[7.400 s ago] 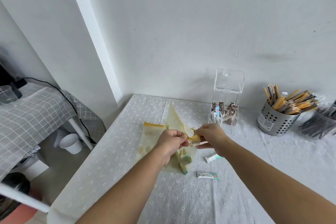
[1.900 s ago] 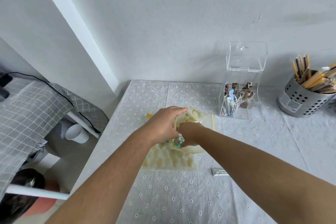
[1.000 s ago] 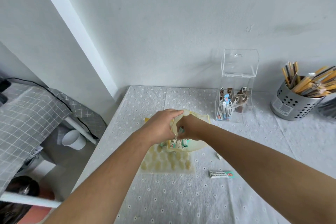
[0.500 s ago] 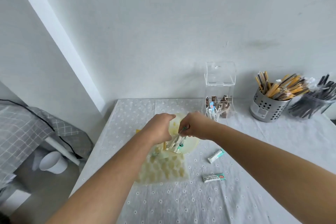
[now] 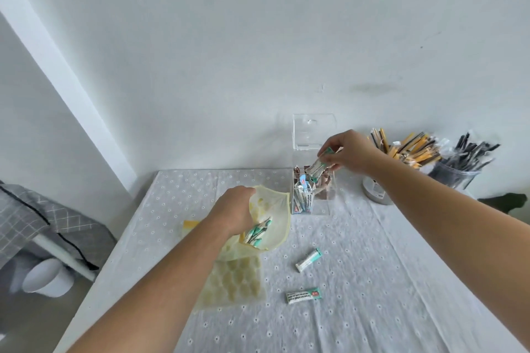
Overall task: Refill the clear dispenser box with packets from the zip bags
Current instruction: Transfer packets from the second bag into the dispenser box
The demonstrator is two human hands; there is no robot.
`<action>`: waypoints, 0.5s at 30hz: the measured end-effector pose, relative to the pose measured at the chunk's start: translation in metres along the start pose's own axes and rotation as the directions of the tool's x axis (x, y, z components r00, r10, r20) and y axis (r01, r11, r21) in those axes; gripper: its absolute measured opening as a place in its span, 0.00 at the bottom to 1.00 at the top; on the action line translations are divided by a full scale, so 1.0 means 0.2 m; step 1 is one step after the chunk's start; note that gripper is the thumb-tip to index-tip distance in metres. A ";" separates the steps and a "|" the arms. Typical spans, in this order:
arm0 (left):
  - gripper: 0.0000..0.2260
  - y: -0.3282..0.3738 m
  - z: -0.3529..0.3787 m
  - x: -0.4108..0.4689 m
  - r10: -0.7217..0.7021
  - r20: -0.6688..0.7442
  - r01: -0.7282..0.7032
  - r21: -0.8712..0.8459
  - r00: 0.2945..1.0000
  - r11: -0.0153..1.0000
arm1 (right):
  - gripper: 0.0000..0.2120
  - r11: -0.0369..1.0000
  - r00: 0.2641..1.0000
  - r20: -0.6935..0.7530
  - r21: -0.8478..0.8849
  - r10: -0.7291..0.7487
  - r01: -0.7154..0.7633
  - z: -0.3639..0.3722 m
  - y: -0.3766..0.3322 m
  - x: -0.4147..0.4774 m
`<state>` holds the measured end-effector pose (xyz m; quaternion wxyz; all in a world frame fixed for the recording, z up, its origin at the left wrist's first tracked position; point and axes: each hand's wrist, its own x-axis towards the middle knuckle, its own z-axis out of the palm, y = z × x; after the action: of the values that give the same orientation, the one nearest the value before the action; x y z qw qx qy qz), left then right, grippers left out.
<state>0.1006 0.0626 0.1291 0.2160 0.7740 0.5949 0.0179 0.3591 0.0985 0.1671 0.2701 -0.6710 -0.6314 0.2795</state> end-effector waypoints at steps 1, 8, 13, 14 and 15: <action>0.31 0.02 0.01 0.01 -0.009 -0.004 0.009 0.003 1.000 1.000 | 0.04 0.999 1.000 -0.012 -0.049 0.007 -0.008 0.00 0.04 0.03; 0.32 0.06 0.02 0.01 -0.060 -0.031 0.060 0.004 0.998 0.998 | 0.06 0.961 0.999 0.020 -0.270 -0.048 0.051 0.12 0.27 0.23; 0.30 0.07 0.02 0.02 -0.074 -0.040 0.074 -0.002 0.996 0.997 | 0.08 0.918 0.993 0.102 -0.387 -0.054 0.089 0.18 0.37 0.30; 0.31 0.07 0.02 0.02 -0.073 -0.037 0.073 -0.002 0.997 0.997 | 0.08 0.895 0.988 0.147 -0.432 -0.049 0.109 0.20 0.38 0.31; 0.31 0.08 0.02 0.02 -0.069 -0.033 0.069 0.000 0.997 0.998 | 0.08 0.869 0.980 0.193 -0.476 -0.043 0.132 0.21 0.39 0.31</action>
<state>0.1170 0.0630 0.1297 0.2063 0.7527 0.6247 0.0228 0.3857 0.1570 0.0807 0.0479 -0.6606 -0.7325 0.1574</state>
